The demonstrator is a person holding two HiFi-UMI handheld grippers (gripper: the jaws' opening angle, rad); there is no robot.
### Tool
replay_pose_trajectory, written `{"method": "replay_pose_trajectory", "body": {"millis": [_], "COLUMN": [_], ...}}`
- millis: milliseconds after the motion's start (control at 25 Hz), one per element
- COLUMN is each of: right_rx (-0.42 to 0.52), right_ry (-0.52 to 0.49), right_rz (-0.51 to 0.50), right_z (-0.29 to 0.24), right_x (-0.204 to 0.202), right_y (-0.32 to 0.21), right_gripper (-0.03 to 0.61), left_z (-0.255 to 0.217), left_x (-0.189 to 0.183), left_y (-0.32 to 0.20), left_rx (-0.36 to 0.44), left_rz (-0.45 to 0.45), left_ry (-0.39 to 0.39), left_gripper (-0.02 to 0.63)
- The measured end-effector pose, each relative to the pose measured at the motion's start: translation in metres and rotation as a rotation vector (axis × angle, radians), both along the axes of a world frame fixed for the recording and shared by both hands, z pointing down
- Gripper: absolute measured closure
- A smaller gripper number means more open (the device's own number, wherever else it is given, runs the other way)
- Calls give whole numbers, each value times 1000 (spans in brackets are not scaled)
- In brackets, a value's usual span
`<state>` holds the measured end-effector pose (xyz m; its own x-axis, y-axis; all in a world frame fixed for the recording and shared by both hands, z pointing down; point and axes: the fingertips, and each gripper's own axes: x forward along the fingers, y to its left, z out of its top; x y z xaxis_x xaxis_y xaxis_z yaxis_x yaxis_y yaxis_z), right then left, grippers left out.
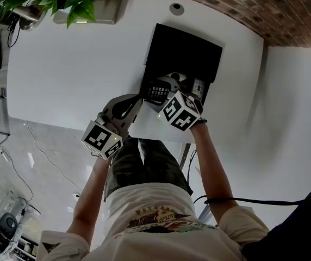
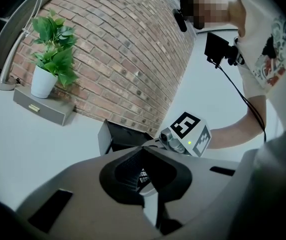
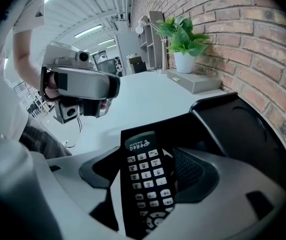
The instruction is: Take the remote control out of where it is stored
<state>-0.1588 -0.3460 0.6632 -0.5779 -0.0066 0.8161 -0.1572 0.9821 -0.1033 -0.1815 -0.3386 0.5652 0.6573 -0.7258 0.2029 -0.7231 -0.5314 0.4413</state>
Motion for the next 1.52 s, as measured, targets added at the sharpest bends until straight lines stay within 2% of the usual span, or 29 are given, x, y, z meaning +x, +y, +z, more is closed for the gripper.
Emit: {"method": "replay_pose_trajectory", "body": {"millis": [200,400,560,680,1040,1280,1520], "right_rx": [55,24,-47,-58,21,79,94], "right_ry": [54,84,7,-1,-41,-115,-136], "right_rz": [-63,-129,-53,-47,-49,6,57], "right_z": [1,-3,-19,-24,-37,-55,-62], "right_x": [4,8,8,10,9,6,7], "right_y": [3,14,11,12,9,1,-3], "right_gripper": [295,304,324,327,344,353,356], "left_z": [-3,-3,-4,-5,-9,-11,-18], "left_x": [1,-4,-5,-2,0,-3,0], "left_y": [2,4,4,6,7,7,5], "left_rx": [5,1,1,1,10,12,29], "left_rz": [4,-3,-6,-3,4,0,17], "left_ry": [8,6,3,10,14,21,24], "left_gripper": [611,611,611,611,611,611,611]}}
